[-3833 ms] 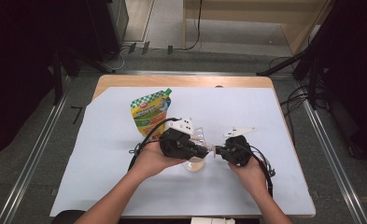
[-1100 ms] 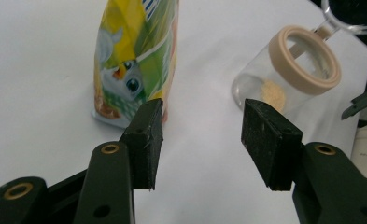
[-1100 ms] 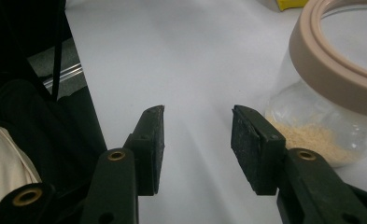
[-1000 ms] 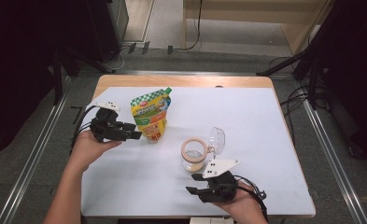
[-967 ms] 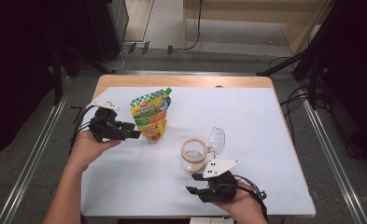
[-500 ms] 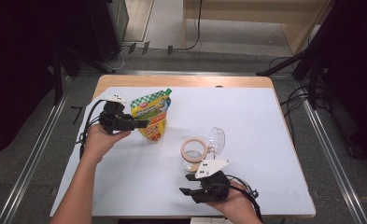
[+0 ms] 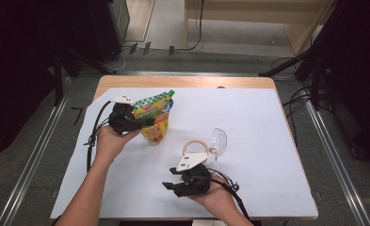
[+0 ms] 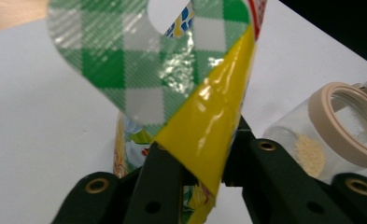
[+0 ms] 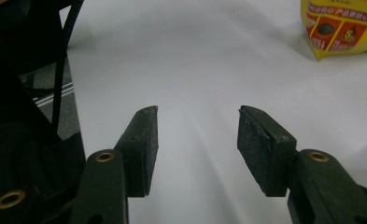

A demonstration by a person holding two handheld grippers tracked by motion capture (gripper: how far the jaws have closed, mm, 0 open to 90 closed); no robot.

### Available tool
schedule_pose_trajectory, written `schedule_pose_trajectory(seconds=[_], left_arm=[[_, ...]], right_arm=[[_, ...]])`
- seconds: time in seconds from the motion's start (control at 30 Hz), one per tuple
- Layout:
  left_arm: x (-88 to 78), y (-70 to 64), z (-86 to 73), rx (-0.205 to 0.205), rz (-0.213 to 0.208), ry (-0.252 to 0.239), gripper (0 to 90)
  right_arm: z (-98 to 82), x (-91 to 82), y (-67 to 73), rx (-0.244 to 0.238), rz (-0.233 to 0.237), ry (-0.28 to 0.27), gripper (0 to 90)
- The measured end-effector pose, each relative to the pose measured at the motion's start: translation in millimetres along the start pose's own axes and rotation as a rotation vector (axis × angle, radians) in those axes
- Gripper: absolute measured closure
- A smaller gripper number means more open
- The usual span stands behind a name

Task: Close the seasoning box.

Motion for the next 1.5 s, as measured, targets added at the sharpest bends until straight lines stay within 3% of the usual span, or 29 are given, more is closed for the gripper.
schedule_pose_trajectory(seconds=[0.17,0.27,0.43,0.63,0.7,0.87,1.07,1.23,1.37,1.5], left_arm=[[-6.0,-1.3,2.8,0.003,0.018,-0.007,90.0],[-11.6,-4.0,6.8,-0.01,-0.002,0.006,90.0],[-28.2,-20.1,19.7,0.028,-0.037,0.01,90.0],[-46.2,-36.1,30.5,0.018,-0.083,-0.003,90.0],[-49.7,-40.9,31.7,0.018,-0.092,0.007,90.0],[-57.9,-54.5,28.3,0.065,-0.101,0.044,90.0],[-65.7,-64.4,25.9,0.07,-0.125,0.072,90.0],[-72.2,-76.6,28.2,0.089,-0.131,0.069,90.0],[-76.7,-84.1,30.1,0.094,-0.15,0.08,90.0],[-81.1,-93.9,33.0,0.103,-0.178,0.078,90.0]], right_arm=[[-0.4,10.3,-0.7,0.026,0.003,-0.014,51.1],[-8.0,6.6,2.7,-0.002,-0.01,-0.012,51.2],[-15.1,1.6,1.0,0.011,-0.032,-0.013,51.1],[-13.5,-1.0,-4.3,0.023,-0.049,-0.034,51.5],[-13.2,-0.4,-4.6,0.028,-0.057,-0.038,51.5],[-14.0,4.9,-3.4,0.026,-0.051,-0.042,51.5],[-16.0,14.6,-0.4,0.037,-0.036,-0.035,52.0],[-14.4,21.1,-3.3,0.058,-0.02,-0.043,55.6],[-13.5,25.6,-6.0,0.049,-0.041,-0.042,59.9],[-11.5,27.8,-10.1,0.073,-0.072,-0.058,67.8]])
Point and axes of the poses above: each handheld gripper's, and its own axes: x roughly forward along the jaws, z roughly out of its top, y roughly to its left, the point moved 2 cm from there along x, roughly forward along the jaws, and after that the axes turned 13 degrees about -y, right-handed, at the moved point
